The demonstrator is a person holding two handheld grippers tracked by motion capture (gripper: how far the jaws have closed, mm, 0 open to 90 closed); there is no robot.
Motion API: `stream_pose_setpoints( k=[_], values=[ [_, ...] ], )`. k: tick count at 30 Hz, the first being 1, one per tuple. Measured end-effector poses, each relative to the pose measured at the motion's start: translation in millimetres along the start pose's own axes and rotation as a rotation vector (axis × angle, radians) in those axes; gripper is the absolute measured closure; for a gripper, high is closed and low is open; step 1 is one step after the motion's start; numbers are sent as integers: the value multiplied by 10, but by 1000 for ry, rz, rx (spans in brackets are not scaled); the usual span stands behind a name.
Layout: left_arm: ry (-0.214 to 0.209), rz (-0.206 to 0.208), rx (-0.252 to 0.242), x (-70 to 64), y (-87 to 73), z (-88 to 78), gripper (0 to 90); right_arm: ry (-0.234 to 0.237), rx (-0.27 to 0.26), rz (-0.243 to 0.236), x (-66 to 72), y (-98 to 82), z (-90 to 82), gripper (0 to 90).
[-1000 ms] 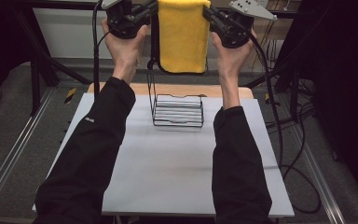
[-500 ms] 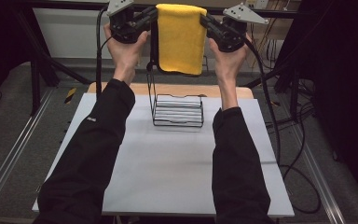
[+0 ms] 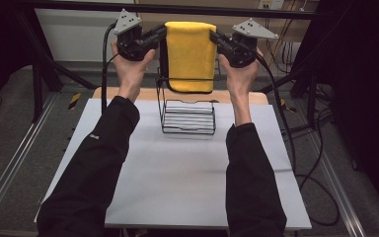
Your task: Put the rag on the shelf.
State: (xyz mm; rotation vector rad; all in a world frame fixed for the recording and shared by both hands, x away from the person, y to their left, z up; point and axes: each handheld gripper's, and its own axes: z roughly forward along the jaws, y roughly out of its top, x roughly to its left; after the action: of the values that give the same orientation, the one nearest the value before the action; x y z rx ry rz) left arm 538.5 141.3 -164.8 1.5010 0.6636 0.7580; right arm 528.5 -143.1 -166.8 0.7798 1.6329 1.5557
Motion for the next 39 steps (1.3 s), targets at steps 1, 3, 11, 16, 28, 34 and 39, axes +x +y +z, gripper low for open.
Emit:
stream_pose_setpoints(
  k=[1,3,11,16,28,34,39],
  values=[
    [-3,2,2,-7,-15,-3,802,0,2,2,-1,-12,-4,843],
    [-11,4,2,-19,-42,-18,803,2,3,4,-2,-51,-23,843],
    [-27,10,3,-74,-128,-106,803,15,2,12,45,-167,-114,843],
    [-37,8,14,-112,-185,-132,802,15,11,13,61,-228,-162,843],
    [-53,6,26,-166,-305,-221,802,22,24,13,109,-350,-233,842],
    [-62,6,28,-199,-340,-272,802,26,28,9,139,-372,-270,841],
    [-70,25,36,-241,-350,-327,802,30,35,1,164,-390,-323,840]
  ],
)
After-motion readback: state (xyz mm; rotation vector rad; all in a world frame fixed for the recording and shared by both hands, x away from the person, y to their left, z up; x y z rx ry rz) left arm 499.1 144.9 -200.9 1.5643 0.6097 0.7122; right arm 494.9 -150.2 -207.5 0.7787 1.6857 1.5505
